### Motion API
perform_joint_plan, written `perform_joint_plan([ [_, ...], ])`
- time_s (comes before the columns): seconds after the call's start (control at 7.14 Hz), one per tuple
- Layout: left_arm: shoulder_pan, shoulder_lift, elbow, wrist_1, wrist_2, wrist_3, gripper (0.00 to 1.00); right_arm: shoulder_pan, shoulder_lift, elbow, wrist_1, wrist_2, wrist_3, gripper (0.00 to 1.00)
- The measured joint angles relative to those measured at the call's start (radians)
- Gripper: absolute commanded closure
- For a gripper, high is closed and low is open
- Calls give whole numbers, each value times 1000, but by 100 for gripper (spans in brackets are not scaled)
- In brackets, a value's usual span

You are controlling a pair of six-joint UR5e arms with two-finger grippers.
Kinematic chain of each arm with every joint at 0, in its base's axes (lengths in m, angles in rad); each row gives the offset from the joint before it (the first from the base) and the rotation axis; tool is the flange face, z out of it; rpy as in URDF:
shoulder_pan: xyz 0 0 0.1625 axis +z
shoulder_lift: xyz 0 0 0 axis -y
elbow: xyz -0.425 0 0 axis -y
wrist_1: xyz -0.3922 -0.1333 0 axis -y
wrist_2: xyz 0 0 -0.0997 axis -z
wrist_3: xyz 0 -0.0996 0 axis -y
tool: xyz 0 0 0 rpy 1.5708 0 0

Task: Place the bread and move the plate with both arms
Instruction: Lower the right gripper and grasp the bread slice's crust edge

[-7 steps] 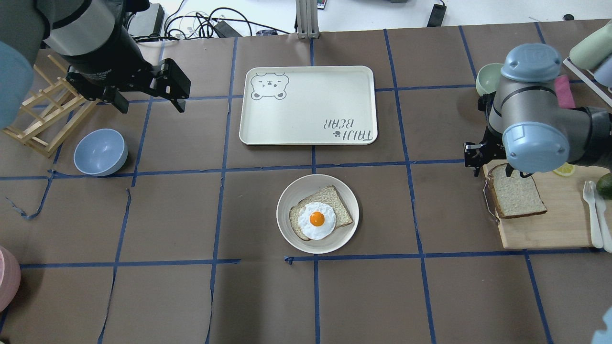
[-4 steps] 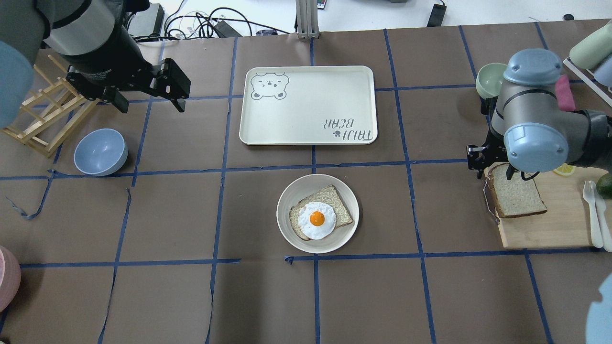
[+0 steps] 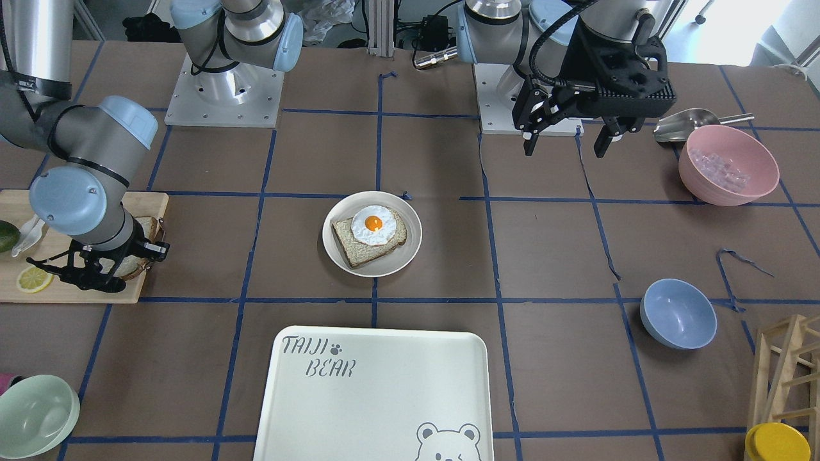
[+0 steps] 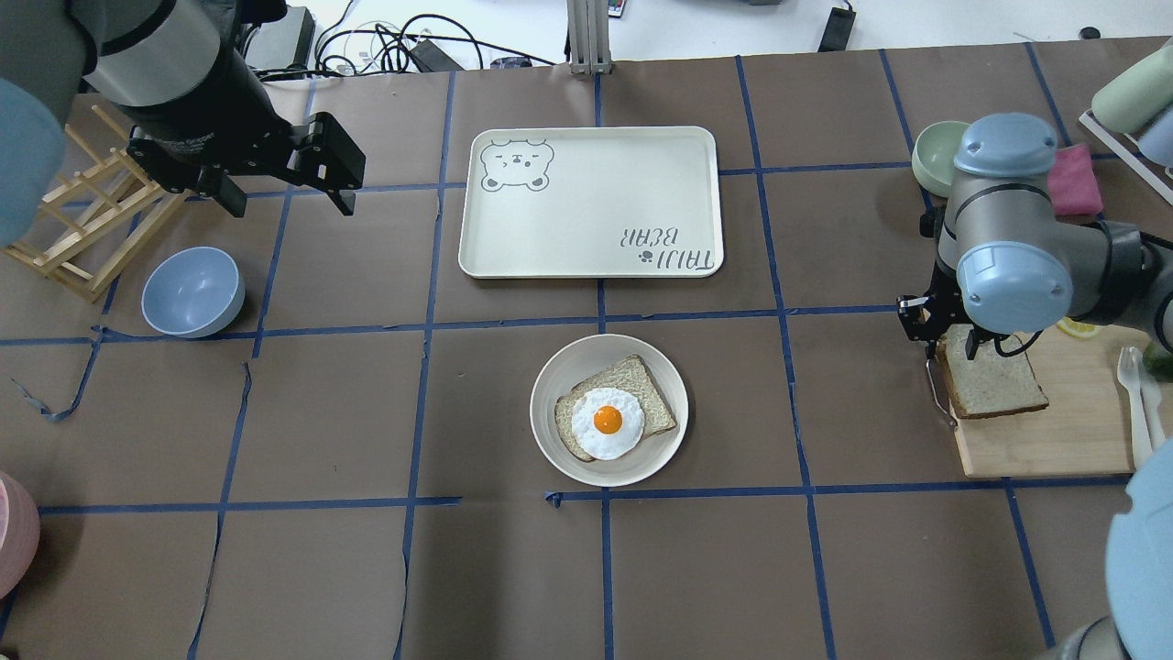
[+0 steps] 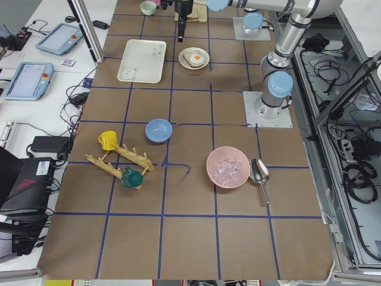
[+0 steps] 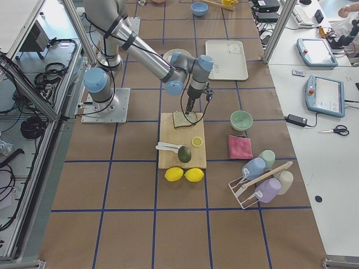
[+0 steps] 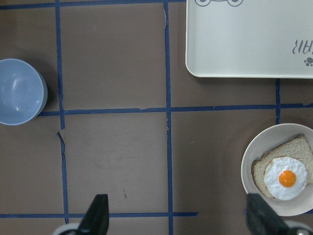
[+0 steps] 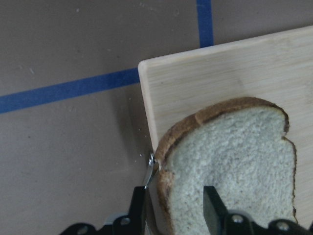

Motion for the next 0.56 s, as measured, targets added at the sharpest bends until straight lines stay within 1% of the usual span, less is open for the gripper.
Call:
perform_joint_plan([
  [0.28, 1, 0, 0, 0, 0, 0, 0, 0, 3, 0, 0, -3, 0, 82],
  [0.42, 0, -1, 0, 0, 0, 1, 0, 0, 3, 1, 1, -2, -1, 100],
  [0.56, 1, -1, 0, 0, 0, 1, 0, 0, 4, 0, 4, -1, -2, 100],
])
